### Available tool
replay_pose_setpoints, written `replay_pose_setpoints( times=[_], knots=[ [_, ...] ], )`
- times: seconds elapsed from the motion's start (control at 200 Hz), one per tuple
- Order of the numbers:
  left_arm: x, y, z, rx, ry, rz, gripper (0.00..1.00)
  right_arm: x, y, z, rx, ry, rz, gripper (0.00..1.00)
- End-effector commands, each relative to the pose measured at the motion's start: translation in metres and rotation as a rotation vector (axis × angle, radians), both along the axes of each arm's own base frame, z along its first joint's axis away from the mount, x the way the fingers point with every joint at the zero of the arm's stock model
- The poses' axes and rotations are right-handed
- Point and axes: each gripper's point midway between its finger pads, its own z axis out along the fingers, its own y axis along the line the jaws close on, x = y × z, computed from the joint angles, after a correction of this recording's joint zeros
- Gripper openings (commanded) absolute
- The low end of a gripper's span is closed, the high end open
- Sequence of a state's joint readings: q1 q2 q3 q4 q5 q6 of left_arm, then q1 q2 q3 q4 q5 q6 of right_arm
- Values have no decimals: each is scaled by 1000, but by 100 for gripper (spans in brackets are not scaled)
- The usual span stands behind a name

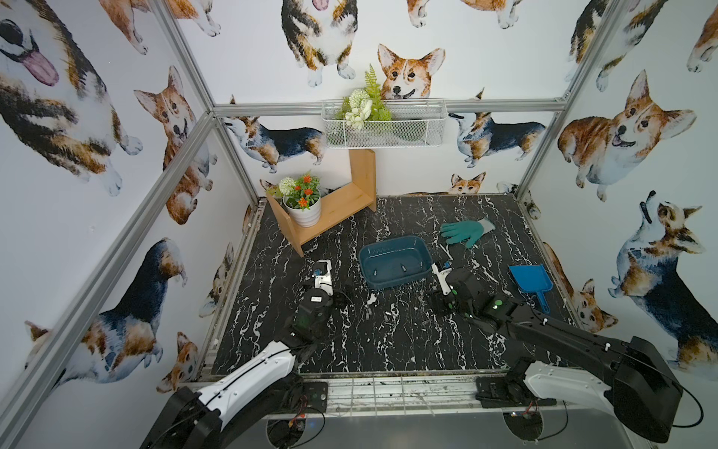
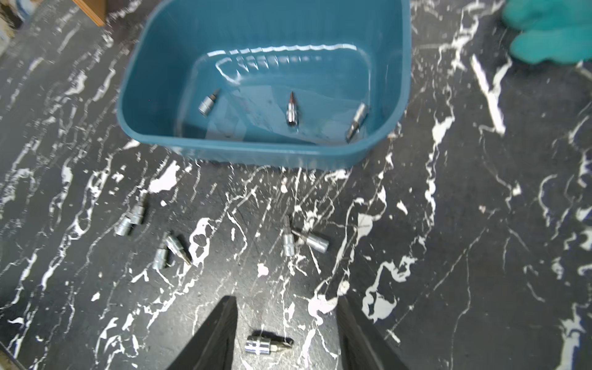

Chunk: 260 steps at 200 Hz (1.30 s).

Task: Put the bit on the desktop into the storage box
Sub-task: Place the screwdriver bit in the storage box, then pick up the screwdriver bit from the center of the board.

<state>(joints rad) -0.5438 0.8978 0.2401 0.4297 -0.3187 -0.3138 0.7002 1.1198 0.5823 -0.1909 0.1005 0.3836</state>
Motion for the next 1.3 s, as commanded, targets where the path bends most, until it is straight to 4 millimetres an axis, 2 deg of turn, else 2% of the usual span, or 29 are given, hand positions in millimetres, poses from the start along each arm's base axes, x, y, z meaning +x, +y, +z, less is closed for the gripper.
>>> replay_pose_setpoints(
  times=[0.0,0.205,0.561,1.031,1.296],
  knots=[
    [4,0,8,-6,-26,10,100,-2,6,-14,20,41,3,54],
    [3,2,10,-4,-30,18,100,3,13,-31,9,78,8,53],
    [3,2,10,-6,-31,16,100,18,24,-42,-17,91,4,45],
    [2,4,11,-4,-35,22,100,24,21,-63,-104,128,-8,38],
    [2,4,10,-4,-32,23,100,29,27,-70,-129,138,2,35]
  ],
)
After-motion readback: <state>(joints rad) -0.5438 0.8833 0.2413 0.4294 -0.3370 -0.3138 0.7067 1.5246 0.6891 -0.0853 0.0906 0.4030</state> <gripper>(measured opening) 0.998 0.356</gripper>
